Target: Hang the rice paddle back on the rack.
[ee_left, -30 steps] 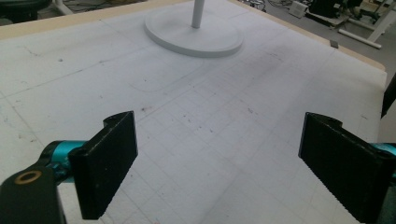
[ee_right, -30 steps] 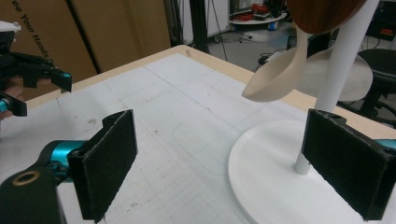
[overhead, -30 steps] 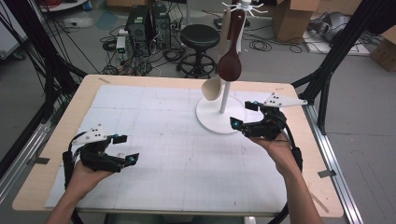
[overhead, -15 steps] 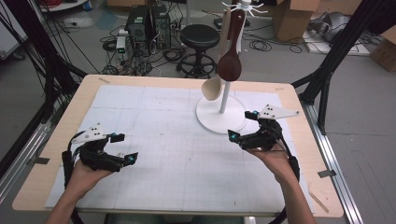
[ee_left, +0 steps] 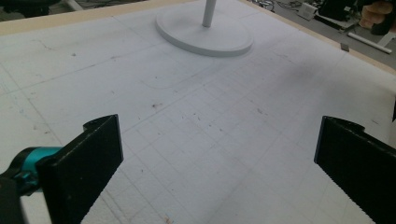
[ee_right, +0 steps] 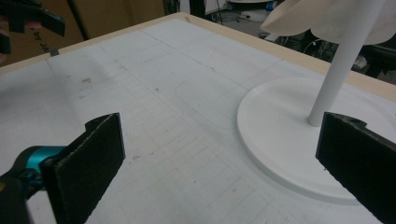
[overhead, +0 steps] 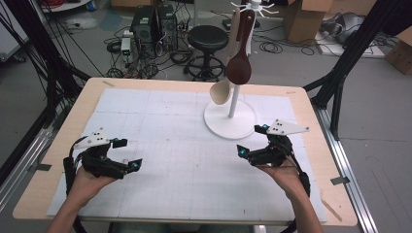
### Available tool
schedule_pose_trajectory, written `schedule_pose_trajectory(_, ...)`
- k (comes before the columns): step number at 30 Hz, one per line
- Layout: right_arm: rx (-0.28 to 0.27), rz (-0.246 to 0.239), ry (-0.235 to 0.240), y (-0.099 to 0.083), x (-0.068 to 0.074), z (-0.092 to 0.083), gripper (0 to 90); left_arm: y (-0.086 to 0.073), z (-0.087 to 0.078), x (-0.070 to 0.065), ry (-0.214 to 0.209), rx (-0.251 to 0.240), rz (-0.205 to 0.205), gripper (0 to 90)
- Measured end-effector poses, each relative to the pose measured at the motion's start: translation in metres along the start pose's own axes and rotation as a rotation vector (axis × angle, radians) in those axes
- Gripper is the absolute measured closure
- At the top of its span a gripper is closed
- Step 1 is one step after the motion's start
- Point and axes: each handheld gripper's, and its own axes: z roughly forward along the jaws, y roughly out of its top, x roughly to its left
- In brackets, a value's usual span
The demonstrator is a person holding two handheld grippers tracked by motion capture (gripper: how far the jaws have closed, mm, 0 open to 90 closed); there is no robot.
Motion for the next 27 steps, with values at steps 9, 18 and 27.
schedule_pose_trajectory(9,0.012,0.006,-0.014,-0.012,0.001,-0.005,0.4,-0.002,-0.004,0.003,0.007,-0.003,-0.009,1.7)
schedule_pose_trajectory(18,0.025,0.007,-0.032,-0.026,0.004,-0.014,0.4,-0.003,-0.006,0.004,0.013,-0.004,-0.010,1.7)
schedule_pose_trajectory(27,0.020,0.013,-0.048,-0.036,0.007,-0.024,0.4,-0.005,-0.008,0.006,0.017,-0.005,-0.018,1.7)
